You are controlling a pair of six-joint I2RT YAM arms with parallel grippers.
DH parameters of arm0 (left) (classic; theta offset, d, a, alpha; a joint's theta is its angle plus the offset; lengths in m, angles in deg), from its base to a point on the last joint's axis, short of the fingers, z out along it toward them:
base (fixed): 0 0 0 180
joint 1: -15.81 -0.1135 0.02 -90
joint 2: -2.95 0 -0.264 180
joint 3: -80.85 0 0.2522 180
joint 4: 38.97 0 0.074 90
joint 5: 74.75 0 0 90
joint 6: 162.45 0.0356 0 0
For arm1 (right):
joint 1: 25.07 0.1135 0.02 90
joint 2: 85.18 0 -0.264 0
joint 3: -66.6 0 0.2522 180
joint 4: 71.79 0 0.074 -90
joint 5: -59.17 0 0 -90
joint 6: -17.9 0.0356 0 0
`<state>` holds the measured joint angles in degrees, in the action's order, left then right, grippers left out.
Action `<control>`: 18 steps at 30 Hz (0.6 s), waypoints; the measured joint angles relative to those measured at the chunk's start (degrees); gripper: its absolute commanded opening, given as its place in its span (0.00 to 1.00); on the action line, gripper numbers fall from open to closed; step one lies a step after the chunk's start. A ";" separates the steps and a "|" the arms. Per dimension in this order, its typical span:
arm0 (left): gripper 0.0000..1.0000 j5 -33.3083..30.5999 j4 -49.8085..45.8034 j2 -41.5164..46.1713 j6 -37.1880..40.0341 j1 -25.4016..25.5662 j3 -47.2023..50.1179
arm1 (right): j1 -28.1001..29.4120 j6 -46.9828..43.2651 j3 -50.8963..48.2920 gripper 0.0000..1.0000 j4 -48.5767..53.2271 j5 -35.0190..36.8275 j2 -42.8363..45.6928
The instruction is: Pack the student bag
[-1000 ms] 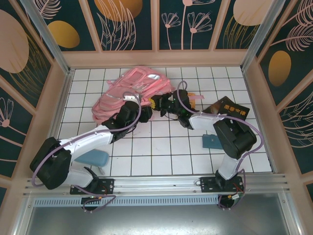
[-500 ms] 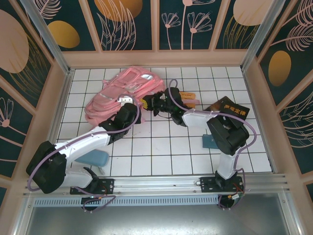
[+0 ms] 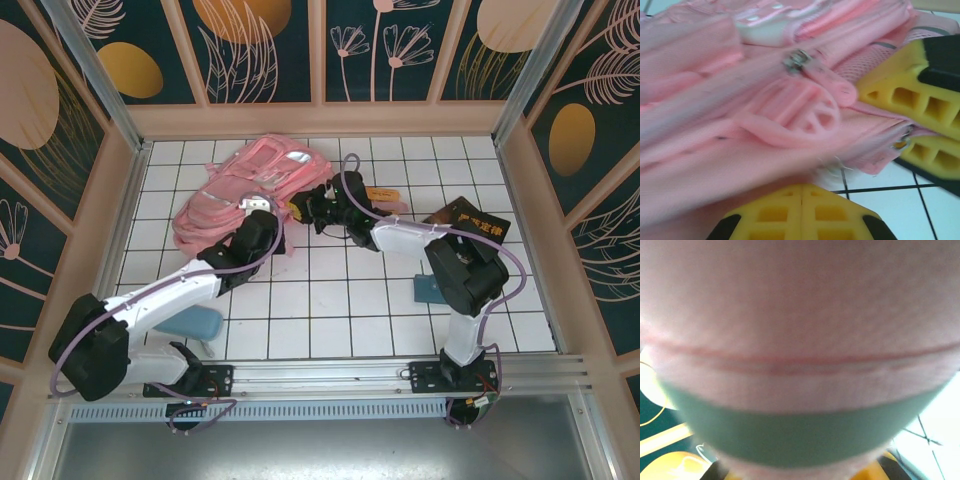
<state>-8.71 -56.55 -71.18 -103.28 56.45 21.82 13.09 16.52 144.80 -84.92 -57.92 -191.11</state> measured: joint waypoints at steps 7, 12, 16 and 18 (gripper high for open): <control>0.00 -1.22 -3.13 3.87 -0.24 -1.38 1.33 | -3.65 -6.64 0.02 0.00 6.69 2.34 0.00; 0.14 -1.77 -6.49 4.74 -0.70 -1.38 2.03 | -5.51 -11.87 0.61 0.00 9.62 2.58 0.00; 0.40 -1.46 -10.45 4.76 0.07 -1.60 -0.13 | -7.28 -19.39 2.49 0.14 12.83 1.01 -0.02; 0.50 -0.94 -12.15 4.70 0.81 -1.73 -2.78 | -9.09 -24.83 4.13 0.38 15.58 0.00 -0.15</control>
<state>-9.65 -68.70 -66.48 -102.47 54.72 19.04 3.99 -8.31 148.94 -69.34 -57.92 -191.26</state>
